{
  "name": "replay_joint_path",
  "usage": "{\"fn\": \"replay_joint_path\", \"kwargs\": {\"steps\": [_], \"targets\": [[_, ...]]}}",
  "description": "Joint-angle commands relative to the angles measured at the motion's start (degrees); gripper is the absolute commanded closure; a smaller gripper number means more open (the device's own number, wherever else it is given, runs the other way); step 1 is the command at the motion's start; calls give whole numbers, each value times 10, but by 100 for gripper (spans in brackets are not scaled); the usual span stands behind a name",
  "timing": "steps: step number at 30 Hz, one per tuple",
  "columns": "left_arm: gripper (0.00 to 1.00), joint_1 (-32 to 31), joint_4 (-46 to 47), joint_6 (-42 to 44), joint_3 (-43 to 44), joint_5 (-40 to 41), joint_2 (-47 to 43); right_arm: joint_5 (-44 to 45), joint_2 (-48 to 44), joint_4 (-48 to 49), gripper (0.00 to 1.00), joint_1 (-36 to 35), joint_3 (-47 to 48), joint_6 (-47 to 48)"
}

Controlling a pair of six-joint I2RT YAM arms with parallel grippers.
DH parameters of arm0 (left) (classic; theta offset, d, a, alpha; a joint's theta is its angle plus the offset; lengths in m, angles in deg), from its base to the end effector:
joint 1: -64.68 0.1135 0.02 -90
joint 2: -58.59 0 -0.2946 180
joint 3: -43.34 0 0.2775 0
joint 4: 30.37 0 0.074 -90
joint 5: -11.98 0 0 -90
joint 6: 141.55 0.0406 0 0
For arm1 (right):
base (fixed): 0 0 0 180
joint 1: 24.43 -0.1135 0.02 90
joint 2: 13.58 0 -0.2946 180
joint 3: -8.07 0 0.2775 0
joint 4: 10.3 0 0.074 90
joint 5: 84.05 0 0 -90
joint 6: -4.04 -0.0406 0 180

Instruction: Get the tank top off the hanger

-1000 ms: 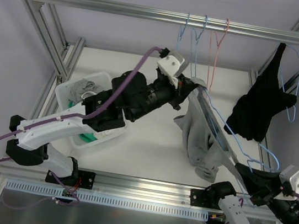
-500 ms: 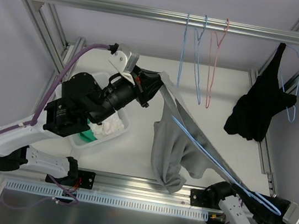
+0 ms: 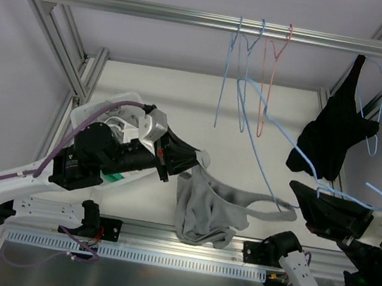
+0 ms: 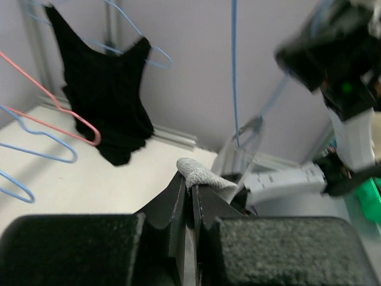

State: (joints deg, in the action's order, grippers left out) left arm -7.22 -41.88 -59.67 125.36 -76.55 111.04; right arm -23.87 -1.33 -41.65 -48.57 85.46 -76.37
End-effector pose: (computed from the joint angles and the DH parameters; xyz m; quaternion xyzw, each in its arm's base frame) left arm 0.0603 -0.1810 0.5195 0.3015 0.5042 -0.5145 0.6247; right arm -0.0634 -0.0063 0.4885 -0.3493 0.3698 0.2282 0.8302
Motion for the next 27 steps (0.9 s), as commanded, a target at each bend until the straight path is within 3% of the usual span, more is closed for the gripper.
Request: {"fn": "replay_joint_path", "kwargs": {"steps": [1,3,6,9,10,11,12,13,17,19,21,24,27], "targets": [[100,5,44,-16,-52,-127,-5,16,52,309,100,-3,-24,-148],[100,5,45,-28,-94,-126,-8,52,103,356,100,-3,-23,-177],[100,5,44,-45,-157,-77,-15,172,142,375,100,-4,-29,-172],[100,5,34,-74,-215,31,-31,154,187,210,100,-4,54,-105],[100,5,18,-84,-228,61,-44,156,199,136,100,-3,121,-64],[100,5,6,-93,-249,90,-50,166,209,20,100,-3,145,-50],[100,5,-4,-109,-258,152,-56,182,217,-30,100,-3,165,-41],[100,5,-41,-121,-266,185,-66,224,216,-110,100,-4,180,-26],[100,11,-139,-181,-288,322,-70,369,224,-279,100,-4,249,21],[100,29,-168,-212,-289,336,-62,424,250,-359,100,-4,272,33],[100,47,-181,-228,-295,326,-60,449,261,-384,100,-3,275,39],[100,93,-182,-241,-299,293,-51,559,271,-404,100,-4,264,51],[100,135,-181,-235,-293,245,-41,543,319,-417,100,-3,283,69]]}}
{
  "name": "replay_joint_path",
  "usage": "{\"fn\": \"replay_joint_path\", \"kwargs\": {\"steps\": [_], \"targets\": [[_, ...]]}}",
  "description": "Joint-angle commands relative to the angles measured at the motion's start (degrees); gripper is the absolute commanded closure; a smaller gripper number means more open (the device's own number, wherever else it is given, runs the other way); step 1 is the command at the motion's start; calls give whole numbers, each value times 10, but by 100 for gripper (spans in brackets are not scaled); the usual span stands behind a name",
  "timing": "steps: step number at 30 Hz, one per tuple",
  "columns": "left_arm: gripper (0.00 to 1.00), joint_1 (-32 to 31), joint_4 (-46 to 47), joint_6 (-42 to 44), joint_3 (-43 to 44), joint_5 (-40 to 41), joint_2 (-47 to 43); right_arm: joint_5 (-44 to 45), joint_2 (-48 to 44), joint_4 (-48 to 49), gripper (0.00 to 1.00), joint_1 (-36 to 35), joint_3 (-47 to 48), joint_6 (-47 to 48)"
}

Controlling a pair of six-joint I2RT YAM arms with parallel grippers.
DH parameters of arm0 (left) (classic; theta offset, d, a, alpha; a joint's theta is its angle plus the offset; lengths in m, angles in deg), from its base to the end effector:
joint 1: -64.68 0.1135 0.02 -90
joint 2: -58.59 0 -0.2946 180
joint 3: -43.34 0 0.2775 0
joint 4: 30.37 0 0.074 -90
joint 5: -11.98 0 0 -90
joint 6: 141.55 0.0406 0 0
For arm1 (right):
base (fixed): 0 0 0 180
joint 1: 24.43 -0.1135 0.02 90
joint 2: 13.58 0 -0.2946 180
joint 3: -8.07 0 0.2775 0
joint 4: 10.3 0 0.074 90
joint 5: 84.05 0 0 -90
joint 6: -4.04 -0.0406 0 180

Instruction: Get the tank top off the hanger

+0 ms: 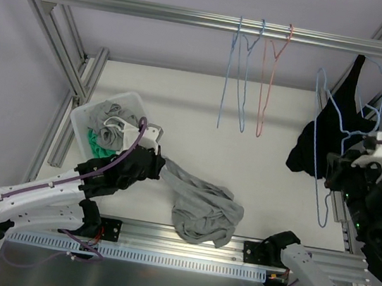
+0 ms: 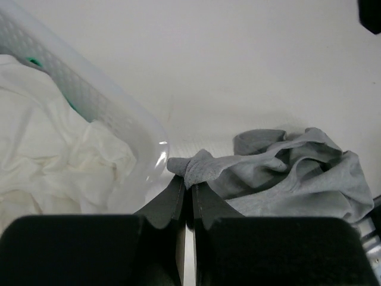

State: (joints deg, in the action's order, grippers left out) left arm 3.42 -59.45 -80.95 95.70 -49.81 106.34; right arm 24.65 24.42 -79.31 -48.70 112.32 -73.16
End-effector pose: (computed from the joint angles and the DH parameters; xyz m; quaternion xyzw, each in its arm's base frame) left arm 0.1122 -0.1648 0.3084 0.0970 0.8204 -0.2292 0.5147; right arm 0.0162 -0.0070 0.5435 -0.1208 0.7129 -0.0490 0.6891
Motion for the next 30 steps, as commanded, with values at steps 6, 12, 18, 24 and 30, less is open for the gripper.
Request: {"fn": "replay_joint_path", "kwargs": {"steps": [6,12,18,24,30], "targets": [[88,31,-5,15,29,-60,3,-50,246,-31,100,63,103,56],[28,31,-5,55,51,-145,-27,-146,401,1,100,160,277,28],[1,31,-5,82,35,-215,-64,-199,498,14,100,166,372,18],[1,31,-5,79,0,-243,-58,-217,538,30,100,164,366,10],[1,31,-2,63,-6,-237,-28,-163,546,29,100,124,312,21]]}}
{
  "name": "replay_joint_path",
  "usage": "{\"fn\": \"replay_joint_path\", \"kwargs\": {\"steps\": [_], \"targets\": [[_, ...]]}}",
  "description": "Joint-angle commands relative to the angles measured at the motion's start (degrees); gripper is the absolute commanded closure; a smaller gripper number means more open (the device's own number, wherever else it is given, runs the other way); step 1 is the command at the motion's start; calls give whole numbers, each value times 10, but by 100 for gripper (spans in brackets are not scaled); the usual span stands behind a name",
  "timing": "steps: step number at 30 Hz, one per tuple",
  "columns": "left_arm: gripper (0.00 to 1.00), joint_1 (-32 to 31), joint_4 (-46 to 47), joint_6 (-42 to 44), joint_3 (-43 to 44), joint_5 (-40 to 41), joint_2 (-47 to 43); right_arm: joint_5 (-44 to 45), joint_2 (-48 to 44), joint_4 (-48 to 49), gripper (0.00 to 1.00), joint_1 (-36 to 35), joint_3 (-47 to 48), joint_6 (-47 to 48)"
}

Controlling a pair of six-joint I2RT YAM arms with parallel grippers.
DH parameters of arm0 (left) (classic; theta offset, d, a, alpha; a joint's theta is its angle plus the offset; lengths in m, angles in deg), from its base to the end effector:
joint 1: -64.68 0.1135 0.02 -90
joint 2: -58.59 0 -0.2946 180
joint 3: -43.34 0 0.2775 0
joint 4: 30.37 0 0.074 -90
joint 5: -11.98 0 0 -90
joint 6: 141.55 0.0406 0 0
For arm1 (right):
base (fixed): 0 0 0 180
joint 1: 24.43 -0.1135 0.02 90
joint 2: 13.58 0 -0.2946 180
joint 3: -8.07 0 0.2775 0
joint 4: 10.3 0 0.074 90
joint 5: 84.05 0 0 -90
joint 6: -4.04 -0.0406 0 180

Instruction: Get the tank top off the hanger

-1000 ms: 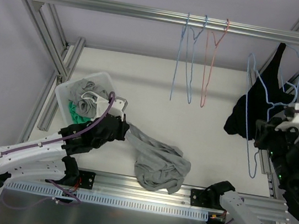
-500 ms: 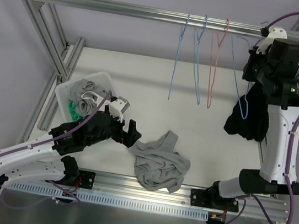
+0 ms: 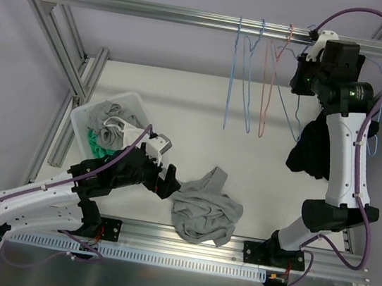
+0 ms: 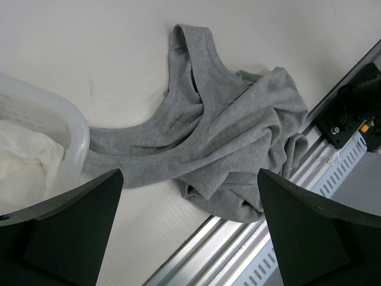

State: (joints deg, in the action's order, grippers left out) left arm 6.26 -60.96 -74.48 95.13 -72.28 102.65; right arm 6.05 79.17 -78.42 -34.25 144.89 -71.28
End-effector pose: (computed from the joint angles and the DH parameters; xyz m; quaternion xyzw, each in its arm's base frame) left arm 0.1023 -0.1586 0.3113 0.2273 0.8010 -0.3283 0.4460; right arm 0.3332 0.0576 0.5541 -0.1775 0.8199 -0.0238 0.5438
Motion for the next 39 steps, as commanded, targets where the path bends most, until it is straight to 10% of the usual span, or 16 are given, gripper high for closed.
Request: {"fn": "replay_joint_path", "kwargs": {"steps": [1,8,9,18,31,33,36,39], "targets": [[1,2,14,-2,4,-13,13,26,-2,20,100,-22,-32,-3],[1,-2,58,8,35,-78,69,45,-85,86,95,-23,-199,-24],[1,-6,64,8,38,-82,90,41,-112,102,73,-19,-216,-27],[1,-73,75,32,84,-93,295,80,-261,107,1,26,-335,-25],[1,-161,72,4,195,-62,620,78,-506,81,1,38,-424,-18],[30,-173,72,-10,195,-39,626,55,-525,81,1,38,-422,-18],[100,-182,70,-47,177,34,581,55,-542,77,0,38,-416,-15],[100,-183,51,-69,161,105,492,68,-567,78,1,38,-419,-13]]}}
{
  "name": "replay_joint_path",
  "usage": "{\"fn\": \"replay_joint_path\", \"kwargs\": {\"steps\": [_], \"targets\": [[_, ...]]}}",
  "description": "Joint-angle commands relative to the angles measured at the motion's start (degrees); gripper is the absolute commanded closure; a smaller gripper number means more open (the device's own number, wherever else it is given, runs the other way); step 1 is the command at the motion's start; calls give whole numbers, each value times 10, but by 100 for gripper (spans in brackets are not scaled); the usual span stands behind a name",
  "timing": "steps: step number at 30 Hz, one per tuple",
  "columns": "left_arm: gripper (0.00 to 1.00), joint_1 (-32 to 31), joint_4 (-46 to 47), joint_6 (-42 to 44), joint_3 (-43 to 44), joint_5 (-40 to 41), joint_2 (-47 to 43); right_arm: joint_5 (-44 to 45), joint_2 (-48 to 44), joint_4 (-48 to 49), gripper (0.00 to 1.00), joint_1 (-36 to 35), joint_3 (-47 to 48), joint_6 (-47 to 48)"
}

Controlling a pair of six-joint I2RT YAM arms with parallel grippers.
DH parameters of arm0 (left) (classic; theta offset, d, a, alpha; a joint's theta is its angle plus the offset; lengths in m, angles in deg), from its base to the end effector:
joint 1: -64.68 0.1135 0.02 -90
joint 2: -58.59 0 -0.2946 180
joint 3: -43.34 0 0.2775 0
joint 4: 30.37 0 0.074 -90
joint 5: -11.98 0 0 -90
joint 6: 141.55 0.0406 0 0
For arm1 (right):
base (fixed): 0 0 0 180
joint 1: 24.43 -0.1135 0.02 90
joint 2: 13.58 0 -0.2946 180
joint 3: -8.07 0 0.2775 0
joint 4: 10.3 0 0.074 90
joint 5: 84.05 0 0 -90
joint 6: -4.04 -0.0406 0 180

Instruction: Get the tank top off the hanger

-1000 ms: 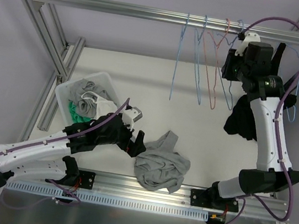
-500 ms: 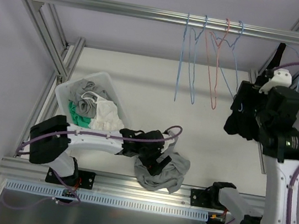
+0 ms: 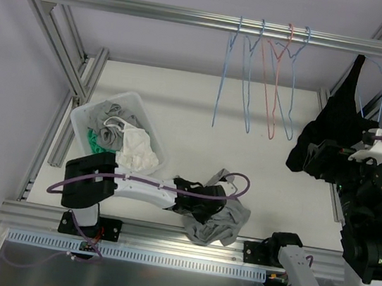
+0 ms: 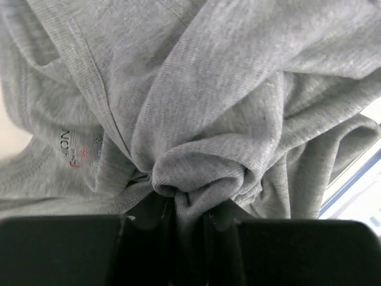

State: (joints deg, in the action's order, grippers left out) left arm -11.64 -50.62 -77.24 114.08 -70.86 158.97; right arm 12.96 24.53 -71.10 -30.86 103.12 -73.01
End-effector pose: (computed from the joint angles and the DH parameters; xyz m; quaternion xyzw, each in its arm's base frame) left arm 0.0967 -0.3757 0.1786 0.3815 0.8567 -0.2291 0.2610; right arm 0.0538 0.0011 0.5202 -0.0816 0.7258 -0.0833 0.6780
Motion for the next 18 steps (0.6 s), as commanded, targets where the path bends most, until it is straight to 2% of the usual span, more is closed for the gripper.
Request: {"fn": "replay_joint_path", "kwargs": {"steps": [1,5,10,15,18], "targets": [[100,-4,-61,-38,-29,107,-97,0,-30,5,1,4,-4,4],[100,-4,-110,-16,-4,209,-246,-1,-37,8,1,4,-24,4],[100,0,-227,-8,76,343,-343,-1,-38,10,1,4,-42,2],[100,54,-311,-9,150,392,-396,-1,-40,12,1,4,-38,4],[100,103,-348,-15,171,382,-415,-6,-41,15,0,4,-34,1]]}}
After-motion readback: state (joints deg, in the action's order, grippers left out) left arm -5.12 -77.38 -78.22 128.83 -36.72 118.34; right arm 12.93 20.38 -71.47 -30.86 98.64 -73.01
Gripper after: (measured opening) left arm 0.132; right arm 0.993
